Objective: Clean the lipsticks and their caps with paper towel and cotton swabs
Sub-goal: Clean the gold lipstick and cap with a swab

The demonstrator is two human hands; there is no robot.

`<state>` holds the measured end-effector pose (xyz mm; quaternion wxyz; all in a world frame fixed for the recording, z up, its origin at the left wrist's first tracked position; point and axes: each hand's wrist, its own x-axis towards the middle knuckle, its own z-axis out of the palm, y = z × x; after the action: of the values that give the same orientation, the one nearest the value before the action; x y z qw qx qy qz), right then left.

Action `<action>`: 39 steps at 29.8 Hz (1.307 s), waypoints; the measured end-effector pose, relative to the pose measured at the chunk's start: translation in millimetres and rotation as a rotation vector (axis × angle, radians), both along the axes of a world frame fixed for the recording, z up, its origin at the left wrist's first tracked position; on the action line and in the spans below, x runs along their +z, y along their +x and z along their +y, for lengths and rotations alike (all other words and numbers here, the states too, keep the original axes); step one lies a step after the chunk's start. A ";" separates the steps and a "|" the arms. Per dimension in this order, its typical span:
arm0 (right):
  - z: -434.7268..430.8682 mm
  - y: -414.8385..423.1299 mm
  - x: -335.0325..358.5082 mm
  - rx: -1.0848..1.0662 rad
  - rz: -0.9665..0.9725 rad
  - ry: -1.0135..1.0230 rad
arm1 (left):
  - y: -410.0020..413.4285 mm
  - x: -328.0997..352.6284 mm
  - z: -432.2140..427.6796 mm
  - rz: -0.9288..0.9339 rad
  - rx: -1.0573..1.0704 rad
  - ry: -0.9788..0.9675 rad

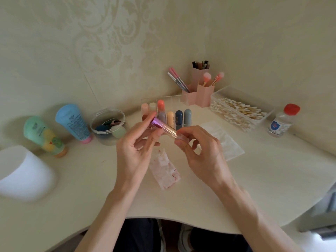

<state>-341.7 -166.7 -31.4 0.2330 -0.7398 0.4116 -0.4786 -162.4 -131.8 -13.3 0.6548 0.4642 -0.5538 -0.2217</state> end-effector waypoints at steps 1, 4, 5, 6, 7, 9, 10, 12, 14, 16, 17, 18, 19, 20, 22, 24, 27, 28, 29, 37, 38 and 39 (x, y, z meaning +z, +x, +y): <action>-0.9 -1.3 -0.4 -0.010 0.001 0.012 | -0.7 0.3 -0.7 -0.026 -0.007 0.003; -2.3 -2.4 -0.1 -0.031 0.002 0.037 | -3.0 4.6 -4.2 -0.037 -0.062 0.040; -1.9 -1.6 0.4 -0.034 0.002 0.046 | -5.0 6.9 -5.8 -0.041 -0.081 0.046; -1.3 -0.3 1.1 -0.035 0.004 0.054 | -7.7 9.0 -8.1 -0.052 -0.092 0.045; -0.7 1.0 1.4 -0.034 0.002 0.061 | -11.3 11.5 -10.3 -0.070 -0.097 0.041; -1.6 1.0 1.5 -0.023 -0.042 0.096 | -17.0 18.1 -16.2 -0.107 -0.124 0.030; -3.3 -0.2 1.2 -0.020 -0.085 0.135 | -18.5 21.6 -20.5 -0.109 -0.156 0.031; -6.8 -4.3 1.3 -0.018 -0.152 0.215 | -18.3 30.9 -31.3 -0.097 -0.209 0.047; -9.1 -7.2 -0.1 -0.050 -0.145 0.216 | -13.8 44.4 -45.1 -0.133 -0.169 0.039; -9.9 -9.1 -1.5 -0.099 -0.110 0.169 | -8.9 60.0 -61.0 -0.208 -0.085 0.021; -10.1 -9.4 -1.9 -0.119 -0.096 0.152 | -6.6 66.7 -69.1 -0.247 -0.044 0.022; -10.4 -9.1 -2.4 -0.132 -0.083 0.144 | -4.1 72.1 -76.5 -0.283 -0.007 0.030; -10.7 -8.7 -2.5 -0.140 -0.067 0.141 | -2.2 76.0 -83.2 -0.310 0.018 0.048; -10.9 -8.3 -3.1 -0.145 -0.053 0.142 | -1.0 77.6 -89.2 -0.330 0.030 0.073; -10.3 -7.2 -3.4 -0.149 -0.033 0.130 | 0.0 75.6 -98.3 -0.378 0.039 0.120; -10.1 -7.0 -4.1 -0.153 -0.014 0.121 | -0.2 70.1 -104.1 -0.425 0.045 0.151; -10.4 -7.5 -4.7 -0.160 -0.002 0.126 | 0.9 64.8 -109.8 -0.474 0.066 0.160; -10.9 -8.0 -4.9 -0.162 0.005 0.125 | 1.9 64.1 -111.3 -0.491 0.080 0.155; -11.1 -8.4 -5.1 -0.167 0.014 0.126 | 3.2 63.9 -112.6 -0.507 0.094 0.151; -13.7 -7.5 -8.6 -0.179 0.053 0.149 | 13.4 58.0 -118.1 -0.623 0.102 0.229; -13.8 -7.5 -9.0 -0.180 0.052 0.149 | 13.6 56.1 -118.4 -0.643 0.100 0.240; -13.7 -7.6 -9.0 -0.181 0.052 0.149 | 13.6 54.6 -119.0 -0.657 0.100 0.248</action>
<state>-349.3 -180.3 -40.5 0.2326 -0.6922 0.5171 -0.4465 -148.9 -250.8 41.3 0.3904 0.6133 -0.6802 -0.0939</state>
